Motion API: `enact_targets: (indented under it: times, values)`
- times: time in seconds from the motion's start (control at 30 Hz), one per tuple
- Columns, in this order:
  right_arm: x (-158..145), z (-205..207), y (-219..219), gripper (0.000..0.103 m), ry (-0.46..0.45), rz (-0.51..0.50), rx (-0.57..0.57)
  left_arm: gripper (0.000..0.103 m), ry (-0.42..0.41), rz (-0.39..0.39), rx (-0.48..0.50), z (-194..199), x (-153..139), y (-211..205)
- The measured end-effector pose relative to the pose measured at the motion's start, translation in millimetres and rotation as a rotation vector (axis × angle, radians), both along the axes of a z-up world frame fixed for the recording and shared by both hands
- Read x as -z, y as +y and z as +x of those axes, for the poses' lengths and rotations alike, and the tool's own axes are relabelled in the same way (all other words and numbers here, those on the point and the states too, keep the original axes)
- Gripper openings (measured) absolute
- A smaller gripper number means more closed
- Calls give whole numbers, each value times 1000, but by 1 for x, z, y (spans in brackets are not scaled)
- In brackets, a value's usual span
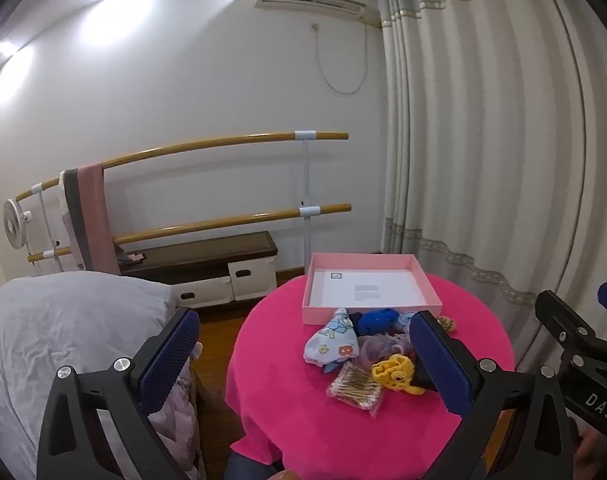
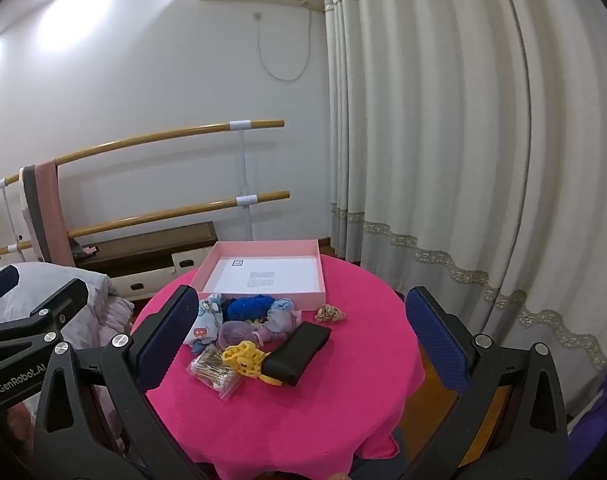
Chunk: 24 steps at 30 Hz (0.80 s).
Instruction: Organize soft objects
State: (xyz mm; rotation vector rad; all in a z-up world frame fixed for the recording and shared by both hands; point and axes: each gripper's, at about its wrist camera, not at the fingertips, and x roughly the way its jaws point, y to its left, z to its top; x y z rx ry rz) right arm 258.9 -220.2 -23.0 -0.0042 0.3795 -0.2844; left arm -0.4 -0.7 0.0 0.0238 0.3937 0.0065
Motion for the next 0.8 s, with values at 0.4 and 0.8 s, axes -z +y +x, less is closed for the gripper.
enact_targets:
  times: [0.4,0.8]
  values:
    - [4,6,3,103,26,-18,7,103,-6,-23,-15,-3,-3,7]
    - [0,0,5,103,7,-18,6,103,-7,-19,-23,0,0,2]
